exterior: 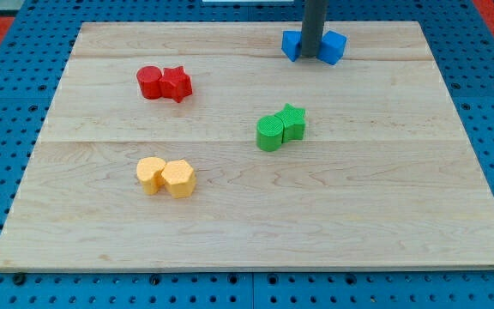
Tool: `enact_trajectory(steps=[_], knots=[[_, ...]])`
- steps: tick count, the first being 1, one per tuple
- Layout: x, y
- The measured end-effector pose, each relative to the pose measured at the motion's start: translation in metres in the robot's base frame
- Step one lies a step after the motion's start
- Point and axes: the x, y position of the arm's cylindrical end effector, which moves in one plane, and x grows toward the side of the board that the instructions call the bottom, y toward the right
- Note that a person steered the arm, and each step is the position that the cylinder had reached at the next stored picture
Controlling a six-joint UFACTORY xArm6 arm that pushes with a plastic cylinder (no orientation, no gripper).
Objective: Move blue triangle to the blue cube
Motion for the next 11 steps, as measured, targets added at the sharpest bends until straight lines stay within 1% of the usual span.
enact_trajectory(steps=[1, 3, 4, 5, 6, 7, 8, 9, 10, 11], knots=[[0.019, -0.007], [0.009, 0.062], [0.027, 0.035], [0.012, -0.072], [-0.023, -0.078], [-0.035, -0.049], [-0.035, -0.043], [-0.026, -0.005], [-0.01, -0.002], [0.044, -0.026]])
